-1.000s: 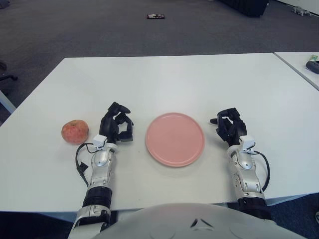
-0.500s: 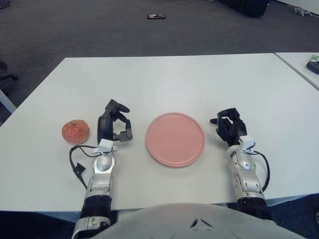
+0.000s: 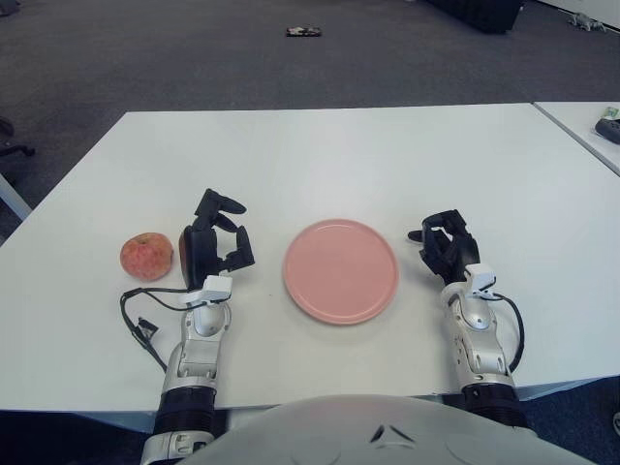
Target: Put the apple into the plate.
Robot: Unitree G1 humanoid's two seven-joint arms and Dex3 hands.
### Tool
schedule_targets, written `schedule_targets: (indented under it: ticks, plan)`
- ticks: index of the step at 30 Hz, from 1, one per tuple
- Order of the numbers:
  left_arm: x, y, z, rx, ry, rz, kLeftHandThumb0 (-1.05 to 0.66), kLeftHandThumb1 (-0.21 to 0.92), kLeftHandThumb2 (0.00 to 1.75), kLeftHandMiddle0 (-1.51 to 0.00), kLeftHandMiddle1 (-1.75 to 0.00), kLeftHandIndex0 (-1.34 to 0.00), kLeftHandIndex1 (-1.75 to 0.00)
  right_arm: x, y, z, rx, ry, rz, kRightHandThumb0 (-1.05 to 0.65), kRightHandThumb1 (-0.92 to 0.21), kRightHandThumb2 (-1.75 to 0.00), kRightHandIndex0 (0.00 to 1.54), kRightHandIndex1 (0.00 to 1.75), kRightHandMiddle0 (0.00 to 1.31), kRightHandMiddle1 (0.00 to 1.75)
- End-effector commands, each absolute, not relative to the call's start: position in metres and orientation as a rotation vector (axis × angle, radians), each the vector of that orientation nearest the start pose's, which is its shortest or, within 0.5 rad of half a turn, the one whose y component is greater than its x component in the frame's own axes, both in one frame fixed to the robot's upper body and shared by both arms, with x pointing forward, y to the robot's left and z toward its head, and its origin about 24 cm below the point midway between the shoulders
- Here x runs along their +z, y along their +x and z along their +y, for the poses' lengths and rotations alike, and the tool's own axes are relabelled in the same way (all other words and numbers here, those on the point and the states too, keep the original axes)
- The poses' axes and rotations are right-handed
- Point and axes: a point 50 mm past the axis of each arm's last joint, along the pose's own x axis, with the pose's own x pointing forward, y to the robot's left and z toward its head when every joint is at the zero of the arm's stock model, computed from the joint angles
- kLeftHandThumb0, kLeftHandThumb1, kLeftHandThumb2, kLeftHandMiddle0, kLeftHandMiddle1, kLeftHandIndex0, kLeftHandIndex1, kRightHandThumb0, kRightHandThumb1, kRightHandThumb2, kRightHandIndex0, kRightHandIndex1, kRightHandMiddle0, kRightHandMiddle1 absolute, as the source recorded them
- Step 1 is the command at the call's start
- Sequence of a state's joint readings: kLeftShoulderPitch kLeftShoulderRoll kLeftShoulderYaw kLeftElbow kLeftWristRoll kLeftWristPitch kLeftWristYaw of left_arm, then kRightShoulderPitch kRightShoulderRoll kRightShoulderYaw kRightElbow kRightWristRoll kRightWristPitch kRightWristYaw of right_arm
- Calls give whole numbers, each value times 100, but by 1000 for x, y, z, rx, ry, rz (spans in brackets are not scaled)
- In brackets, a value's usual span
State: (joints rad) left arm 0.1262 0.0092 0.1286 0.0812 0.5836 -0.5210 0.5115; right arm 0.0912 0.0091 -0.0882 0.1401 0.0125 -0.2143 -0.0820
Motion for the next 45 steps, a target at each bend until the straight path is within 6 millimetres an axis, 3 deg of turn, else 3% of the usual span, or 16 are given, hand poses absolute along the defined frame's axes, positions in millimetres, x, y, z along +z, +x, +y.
schedule_targets:
  ticks: [1,8,22,34,39,40,42,44,45]
  plan:
    - [54,212,187,498,591,-442,-1,17,150,-74,-175,-48,-172,12,231,-179,-196,10,-6,-36,-81,-69,46,117,26,175]
    - [60,210,200,591,698,-499,-1,11,156,-79,-175,-54,-170,12,232,-179,-195,11,-9,-36,-81,-68,46,117,25,175]
    - [62,196,226,690,843,-416,-1,5,160,-82,-175,-61,-166,12,232,-179,-192,10,-14,-36,-81,-68,46,117,26,175]
    - [58,193,240,821,1068,-319,-1,14,150,-74,-175,-57,-164,12,233,-180,-192,11,-15,-36,-81,-68,47,118,26,175]
    - [59,190,246,822,1094,-290,-1,25,137,-64,-175,-50,-165,12,233,-180,-192,15,-16,-36,-81,-68,47,118,26,175]
    - [59,189,248,823,1092,-274,-14,43,116,-61,-175,-43,-168,12,233,-180,-193,16,-17,-36,-81,-68,47,118,26,175]
    - [59,189,248,823,1088,-257,-25,65,88,-53,-175,-33,-171,12,233,-180,-194,17,-17,-36,-81,-68,47,118,26,175]
    - [59,188,249,830,1080,-230,-31,80,68,-44,-175,-26,-173,12,233,-180,-195,14,-17,-36,-81,-68,47,117,26,175]
    - [59,187,249,833,1076,-218,-32,82,65,-40,-175,-25,-174,11,233,-180,-196,12,-16,-36,-81,-68,47,117,26,175]
